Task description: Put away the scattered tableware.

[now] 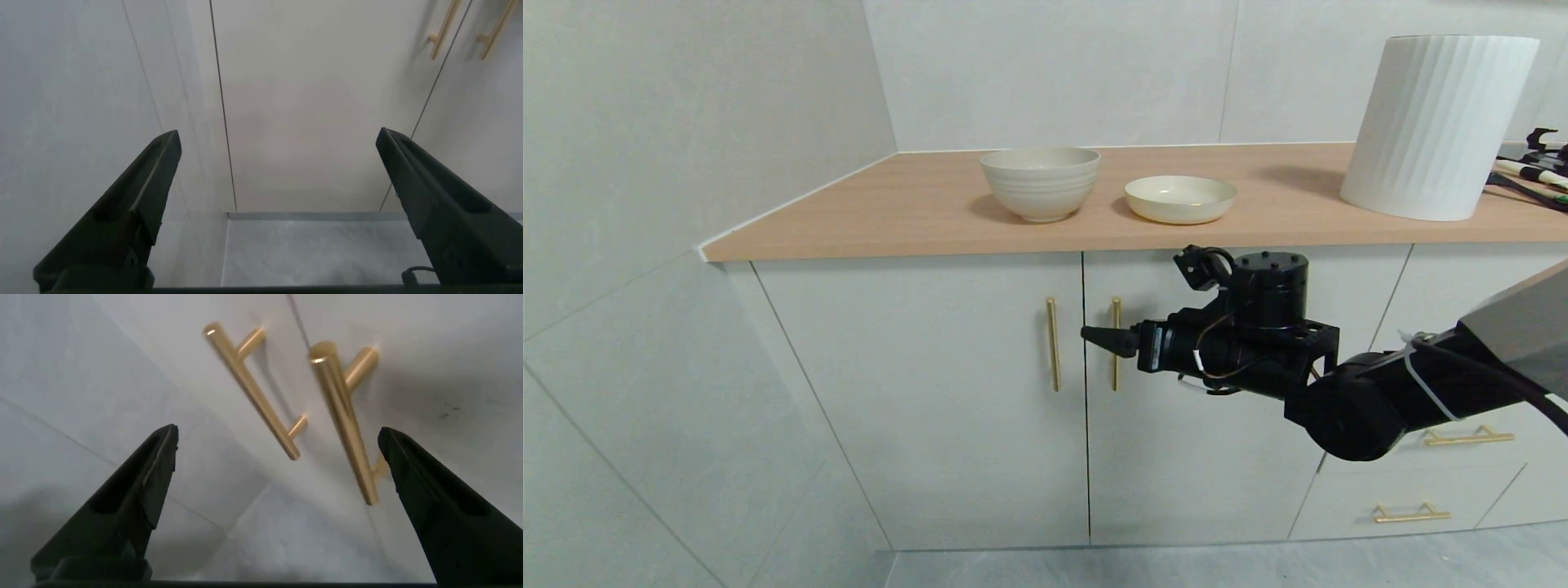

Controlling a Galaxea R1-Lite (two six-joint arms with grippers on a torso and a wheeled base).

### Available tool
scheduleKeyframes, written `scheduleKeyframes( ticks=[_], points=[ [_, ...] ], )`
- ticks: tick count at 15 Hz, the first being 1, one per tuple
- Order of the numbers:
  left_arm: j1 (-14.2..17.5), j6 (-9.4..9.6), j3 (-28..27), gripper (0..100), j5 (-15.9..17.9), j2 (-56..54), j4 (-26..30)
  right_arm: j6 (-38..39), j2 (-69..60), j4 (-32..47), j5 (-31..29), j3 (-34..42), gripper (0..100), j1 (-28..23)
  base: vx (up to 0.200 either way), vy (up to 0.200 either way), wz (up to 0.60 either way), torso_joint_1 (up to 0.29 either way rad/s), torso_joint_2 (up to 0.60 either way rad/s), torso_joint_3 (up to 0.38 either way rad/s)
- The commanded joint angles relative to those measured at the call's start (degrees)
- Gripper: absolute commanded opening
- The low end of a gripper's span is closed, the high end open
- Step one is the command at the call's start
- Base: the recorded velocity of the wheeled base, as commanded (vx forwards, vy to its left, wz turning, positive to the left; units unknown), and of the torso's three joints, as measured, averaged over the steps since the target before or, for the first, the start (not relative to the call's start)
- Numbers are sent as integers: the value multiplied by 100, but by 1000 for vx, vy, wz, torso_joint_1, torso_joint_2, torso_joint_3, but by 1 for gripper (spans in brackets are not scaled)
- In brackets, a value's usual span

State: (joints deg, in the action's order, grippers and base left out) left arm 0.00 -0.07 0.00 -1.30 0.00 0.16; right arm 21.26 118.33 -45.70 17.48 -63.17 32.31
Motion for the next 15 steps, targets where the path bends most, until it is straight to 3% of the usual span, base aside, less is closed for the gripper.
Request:
scheduleKeyframes(
  ticks=[1,6,10,15],
  points=[
    [0,-1,0,100,-1,9,2,177,146,-9,18,-143,100,-5,0,0,0,0,0,0],
    [0,-1,0,100,-1,9,2,414,392,-26,18,-275,100,13,0,0,0,0,0,0],
    [0,-1,0,100,-1,9,2,396,735,-738,1,-275,100,101,0,0,0,0,0,0],
    [0,-1,-9,100,-1,9,2,555,832,-861,1,-257,100,259,0,0,0,0,0,0]
  ],
)
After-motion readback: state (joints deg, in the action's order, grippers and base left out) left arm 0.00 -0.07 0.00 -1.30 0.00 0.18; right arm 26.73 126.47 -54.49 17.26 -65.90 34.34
